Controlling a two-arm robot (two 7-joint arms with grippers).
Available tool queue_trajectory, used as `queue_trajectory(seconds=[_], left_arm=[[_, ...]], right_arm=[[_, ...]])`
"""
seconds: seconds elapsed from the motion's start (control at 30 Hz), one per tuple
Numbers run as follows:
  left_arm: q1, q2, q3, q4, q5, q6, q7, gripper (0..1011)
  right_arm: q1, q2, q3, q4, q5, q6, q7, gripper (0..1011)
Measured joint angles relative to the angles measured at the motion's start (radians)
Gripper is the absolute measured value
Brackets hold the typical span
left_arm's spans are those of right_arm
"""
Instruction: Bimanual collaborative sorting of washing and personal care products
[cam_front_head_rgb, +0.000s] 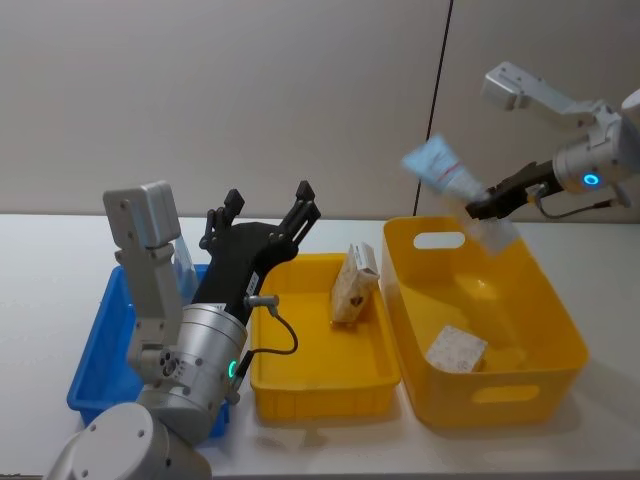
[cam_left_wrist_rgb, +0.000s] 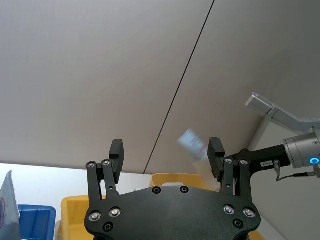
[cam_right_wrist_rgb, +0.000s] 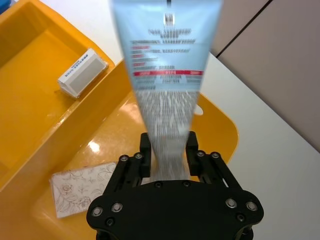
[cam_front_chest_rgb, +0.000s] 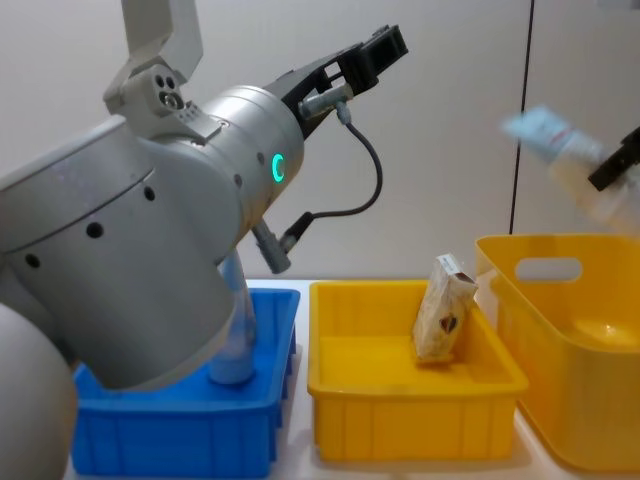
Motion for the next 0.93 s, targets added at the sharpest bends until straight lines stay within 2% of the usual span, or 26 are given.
queue_trajectory(seconds=[0.03,0.17,0.23,0.27,0.4,0.53,0.67,0.73,0.93], left_arm=[[0.0,0.0,0.0,0.0,0.0,0.0,0.0,1001],[0.0,0.0,0.0,0.0,0.0,0.0,0.0,1001],[0.0,0.0,0.0,0.0,0.0,0.0,0.0,1001],[0.0,0.0,0.0,0.0,0.0,0.0,0.0,1001],[0.0,0.0,0.0,0.0,0.0,0.0,0.0,1001],[0.0,0.0,0.0,0.0,0.0,0.0,0.0,1001],[0.0,0.0,0.0,0.0,0.0,0.0,0.0,1001],[0.0,0.0,0.0,0.0,0.0,0.0,0.0,1001],[0.0,0.0,0.0,0.0,0.0,0.0,0.0,1001]], right_arm=[[0.001,-0.001,0.0,0.0,0.0,0.0,0.001,360],[0.003,-0.002,-0.002,0.002,-0.002,-0.001,0.005,541],[0.004,-0.003,-0.002,0.002,-0.002,-0.001,0.006,571],[0.005,-0.003,-0.002,0.003,-0.003,-0.001,0.007,640],[0.005,-0.004,-0.003,0.004,-0.004,-0.002,0.009,717],[0.006,-0.005,-0.003,0.004,-0.005,-0.002,0.011,877],[0.006,-0.005,-0.004,0.005,-0.005,-0.002,0.012,971],[0.007,-0.005,-0.004,0.005,-0.006,-0.002,0.012,1002],[0.007,-0.006,-0.005,0.005,-0.006,-0.002,0.013,1002]])
